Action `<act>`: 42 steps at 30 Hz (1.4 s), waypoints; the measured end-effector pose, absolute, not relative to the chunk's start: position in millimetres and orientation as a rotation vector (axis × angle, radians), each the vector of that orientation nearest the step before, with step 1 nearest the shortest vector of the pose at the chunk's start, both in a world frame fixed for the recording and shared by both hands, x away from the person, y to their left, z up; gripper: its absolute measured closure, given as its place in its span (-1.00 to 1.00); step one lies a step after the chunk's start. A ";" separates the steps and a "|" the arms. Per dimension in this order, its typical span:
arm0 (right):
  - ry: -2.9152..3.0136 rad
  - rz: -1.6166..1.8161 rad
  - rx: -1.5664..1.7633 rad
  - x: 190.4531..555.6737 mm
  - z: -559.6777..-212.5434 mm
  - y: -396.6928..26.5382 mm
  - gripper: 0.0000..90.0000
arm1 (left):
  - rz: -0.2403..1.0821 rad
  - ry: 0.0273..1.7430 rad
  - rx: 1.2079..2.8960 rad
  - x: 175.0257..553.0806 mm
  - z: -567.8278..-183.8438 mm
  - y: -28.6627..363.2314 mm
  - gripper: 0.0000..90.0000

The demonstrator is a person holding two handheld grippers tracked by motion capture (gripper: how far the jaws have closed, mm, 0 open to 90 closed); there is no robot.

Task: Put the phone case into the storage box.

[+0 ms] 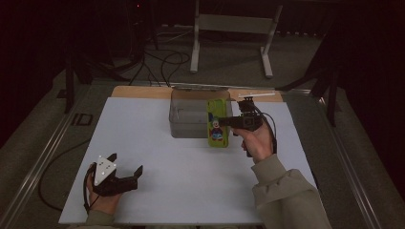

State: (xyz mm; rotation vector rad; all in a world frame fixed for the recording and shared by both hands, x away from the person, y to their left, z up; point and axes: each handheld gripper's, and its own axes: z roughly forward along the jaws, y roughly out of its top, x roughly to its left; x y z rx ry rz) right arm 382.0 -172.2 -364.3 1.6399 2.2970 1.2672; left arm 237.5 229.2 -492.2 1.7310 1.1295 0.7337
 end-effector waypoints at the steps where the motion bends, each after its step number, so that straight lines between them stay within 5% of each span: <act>1: 2.300 1.260 1.641 383.3 -363.4 -172.0 0.74 | 0.734 1.130 1.730 237.5 -492.2 229.3 -0.99; 42: 2.345 1.018 1.673 428.8 -329.4 -166.1 0.74 | 0.736 1.134 1.719 236.7 -491.9 230.2 -0.99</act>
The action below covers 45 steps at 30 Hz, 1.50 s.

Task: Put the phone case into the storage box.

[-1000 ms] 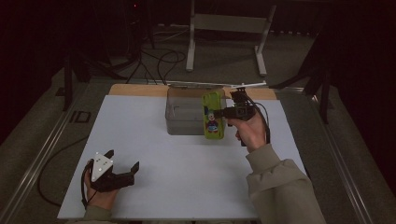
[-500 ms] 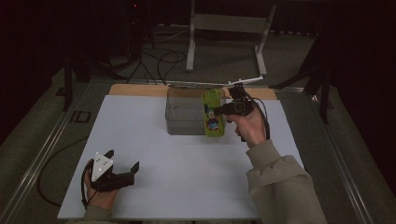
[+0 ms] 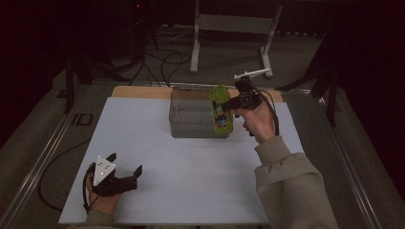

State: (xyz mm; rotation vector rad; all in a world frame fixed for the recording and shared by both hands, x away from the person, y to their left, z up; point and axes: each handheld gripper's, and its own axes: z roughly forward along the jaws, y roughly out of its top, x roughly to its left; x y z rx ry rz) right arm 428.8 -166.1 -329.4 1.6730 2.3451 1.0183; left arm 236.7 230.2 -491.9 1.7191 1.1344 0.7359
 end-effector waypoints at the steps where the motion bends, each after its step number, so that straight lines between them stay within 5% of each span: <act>1: 2.349 1.013 1.674 430.1 -328.3 -166.1 0.74 | 0.736 1.134 1.719 236.6 -491.9 230.2 -0.99; 45: 2.225 0.806 1.834 480.4 -316.0 -153.7 0.73 | 0.727 1.149 1.698 237.7 -493.3 231.4 -0.99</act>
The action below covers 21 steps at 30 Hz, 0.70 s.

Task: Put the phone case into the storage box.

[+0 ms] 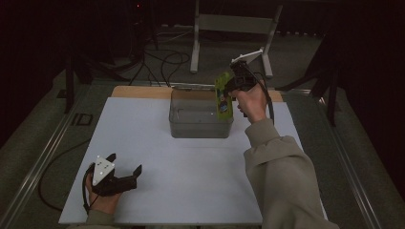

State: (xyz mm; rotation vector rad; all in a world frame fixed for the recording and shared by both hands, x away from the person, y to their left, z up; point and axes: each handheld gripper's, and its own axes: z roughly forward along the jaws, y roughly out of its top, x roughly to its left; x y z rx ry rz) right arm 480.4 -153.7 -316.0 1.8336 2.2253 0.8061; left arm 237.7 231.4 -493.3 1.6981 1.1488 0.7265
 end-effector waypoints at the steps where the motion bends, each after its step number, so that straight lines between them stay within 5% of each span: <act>1: 2.221 0.807 1.843 481.2 -316.6 -153.1 0.73 | 0.727 1.149 1.698 237.7 -493.3 231.3 -0.99; 21: 2.181 0.730 1.909 500.8 -330.3 -152.8 0.73 | 0.727 1.144 1.697 236.8 -492.6 231.6 -0.99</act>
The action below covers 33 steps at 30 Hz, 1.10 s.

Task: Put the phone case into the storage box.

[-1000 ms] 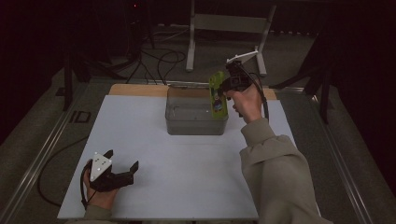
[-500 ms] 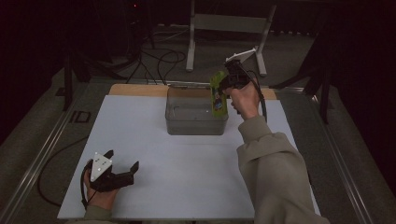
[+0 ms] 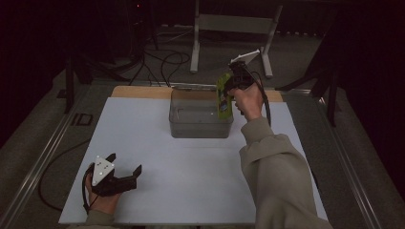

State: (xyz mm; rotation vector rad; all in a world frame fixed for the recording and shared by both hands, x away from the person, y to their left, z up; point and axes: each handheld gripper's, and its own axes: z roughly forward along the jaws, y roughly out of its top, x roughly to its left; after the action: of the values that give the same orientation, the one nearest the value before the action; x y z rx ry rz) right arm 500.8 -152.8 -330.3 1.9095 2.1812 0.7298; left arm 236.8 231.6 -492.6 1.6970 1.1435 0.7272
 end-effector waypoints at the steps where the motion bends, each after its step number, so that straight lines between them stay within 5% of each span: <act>1: 2.180 0.726 1.913 501.8 -330.7 -152.9 0.73 | 0.728 1.143 1.698 236.7 -492.5 231.6 -0.99; 33: 2.170 0.609 1.939 518.6 -353.8 -148.2 0.73 | 0.729 1.140 1.696 235.8 -492.3 232.5 -0.99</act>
State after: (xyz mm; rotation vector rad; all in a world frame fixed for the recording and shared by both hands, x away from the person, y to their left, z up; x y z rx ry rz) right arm 518.6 -148.2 -353.8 1.9391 2.1695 0.6090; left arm 235.8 232.5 -492.3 1.6964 1.1400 0.7291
